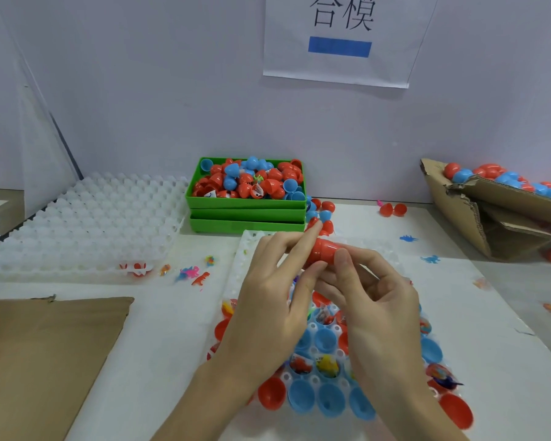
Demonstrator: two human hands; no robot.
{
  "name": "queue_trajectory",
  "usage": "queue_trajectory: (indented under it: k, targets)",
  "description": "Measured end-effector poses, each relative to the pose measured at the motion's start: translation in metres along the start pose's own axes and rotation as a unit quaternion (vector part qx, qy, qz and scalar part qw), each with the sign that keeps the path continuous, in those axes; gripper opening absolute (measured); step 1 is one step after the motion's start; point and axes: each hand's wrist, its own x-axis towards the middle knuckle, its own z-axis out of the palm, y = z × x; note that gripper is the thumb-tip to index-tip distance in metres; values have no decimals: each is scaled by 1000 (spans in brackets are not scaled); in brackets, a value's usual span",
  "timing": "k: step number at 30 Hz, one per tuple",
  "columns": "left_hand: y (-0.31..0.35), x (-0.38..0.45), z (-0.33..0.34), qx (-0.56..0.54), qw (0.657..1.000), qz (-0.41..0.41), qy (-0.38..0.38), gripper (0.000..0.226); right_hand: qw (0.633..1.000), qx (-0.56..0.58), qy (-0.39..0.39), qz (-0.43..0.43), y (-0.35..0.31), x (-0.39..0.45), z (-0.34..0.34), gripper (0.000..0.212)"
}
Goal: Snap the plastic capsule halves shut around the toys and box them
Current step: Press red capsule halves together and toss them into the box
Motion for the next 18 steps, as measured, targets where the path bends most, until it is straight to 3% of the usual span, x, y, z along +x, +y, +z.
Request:
queue_trajectory:
  k: [5,10,18]
  targets:
    - [-2,-2,2,-18,1000,-15,-2,48,1000,0,-18,11,-1,0,-2,9]
    - [-6,-1,0,12,999,3,37,41,992,82,-65,77,-5,1,-3,17]
    - [-1,-5,4,11,997,18,79,36,999,3,-51,-10,-1,-2,0,9]
